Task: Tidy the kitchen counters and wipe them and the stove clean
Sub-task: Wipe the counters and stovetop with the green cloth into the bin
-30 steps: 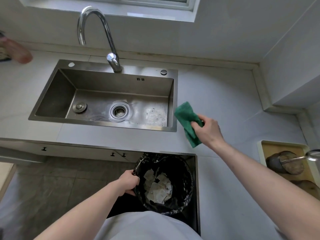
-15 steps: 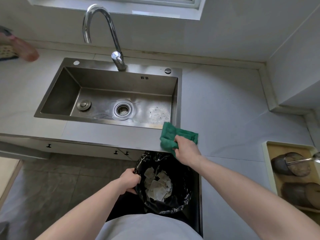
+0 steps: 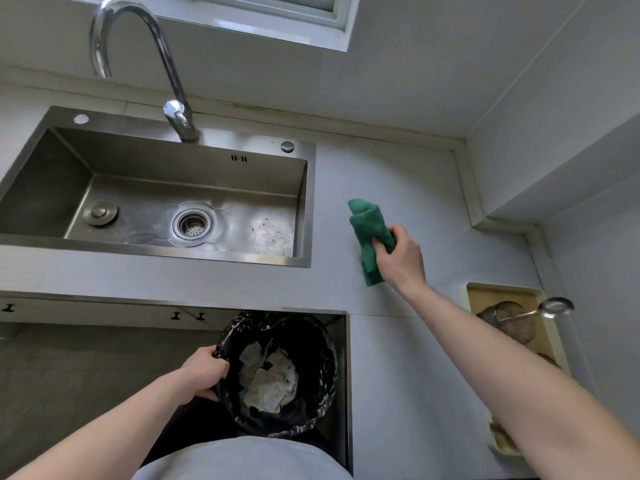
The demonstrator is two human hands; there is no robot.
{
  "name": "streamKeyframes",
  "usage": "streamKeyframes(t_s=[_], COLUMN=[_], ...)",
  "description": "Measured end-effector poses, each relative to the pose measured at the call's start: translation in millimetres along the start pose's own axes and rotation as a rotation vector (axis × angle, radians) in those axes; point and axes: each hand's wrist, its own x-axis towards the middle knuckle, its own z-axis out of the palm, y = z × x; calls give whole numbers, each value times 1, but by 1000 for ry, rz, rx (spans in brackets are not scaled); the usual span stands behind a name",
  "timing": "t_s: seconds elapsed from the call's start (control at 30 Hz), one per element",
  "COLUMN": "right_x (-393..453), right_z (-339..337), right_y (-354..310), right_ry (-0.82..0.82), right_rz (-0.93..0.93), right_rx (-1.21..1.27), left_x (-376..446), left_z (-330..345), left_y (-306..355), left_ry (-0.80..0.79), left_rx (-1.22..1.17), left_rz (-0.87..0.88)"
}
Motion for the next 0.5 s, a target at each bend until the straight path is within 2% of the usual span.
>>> streamKeyframes(t_s=[0.2,0.5], right_x=[73,131], right_z=[-27,-38], right_y=[39,88], right_ry=[219,353], right_rz=[161,362], right_rx=[-147,-209], left_x=[3,3], left_z=[2,-1], left_y=[5,12], left_ry=[21,27], left_rx=[1,7], left_rz=[-2,-30])
